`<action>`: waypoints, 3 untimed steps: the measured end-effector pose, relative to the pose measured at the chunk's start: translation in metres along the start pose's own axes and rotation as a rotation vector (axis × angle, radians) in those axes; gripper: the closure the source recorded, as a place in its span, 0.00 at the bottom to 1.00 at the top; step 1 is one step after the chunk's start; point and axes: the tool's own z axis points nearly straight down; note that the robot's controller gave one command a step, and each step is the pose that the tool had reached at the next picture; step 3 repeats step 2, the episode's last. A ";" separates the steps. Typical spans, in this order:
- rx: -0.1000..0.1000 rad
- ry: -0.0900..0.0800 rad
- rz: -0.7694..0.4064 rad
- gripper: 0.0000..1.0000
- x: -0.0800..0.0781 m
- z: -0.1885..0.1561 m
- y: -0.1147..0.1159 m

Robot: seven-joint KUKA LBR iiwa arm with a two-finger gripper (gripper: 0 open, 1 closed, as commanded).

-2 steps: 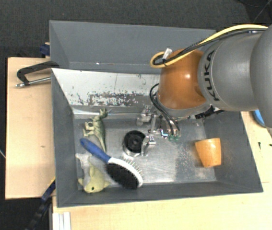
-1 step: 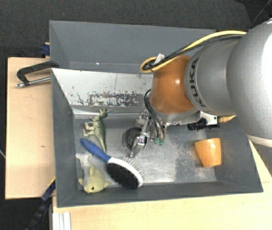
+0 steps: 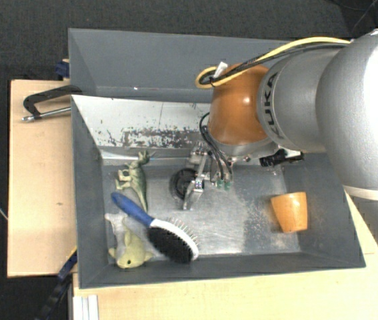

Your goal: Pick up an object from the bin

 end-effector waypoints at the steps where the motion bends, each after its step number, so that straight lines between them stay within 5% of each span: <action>1: -0.003 -0.017 0.002 1.00 -0.004 -0.002 0.000; 2: -0.003 -0.021 0.001 1.00 -0.006 -0.125 0.002; 3: -0.003 -0.021 0.001 1.00 -0.006 -0.125 0.002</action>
Offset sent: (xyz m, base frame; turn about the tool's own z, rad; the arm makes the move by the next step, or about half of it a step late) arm 0.0000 0.0000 0.0000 0.0000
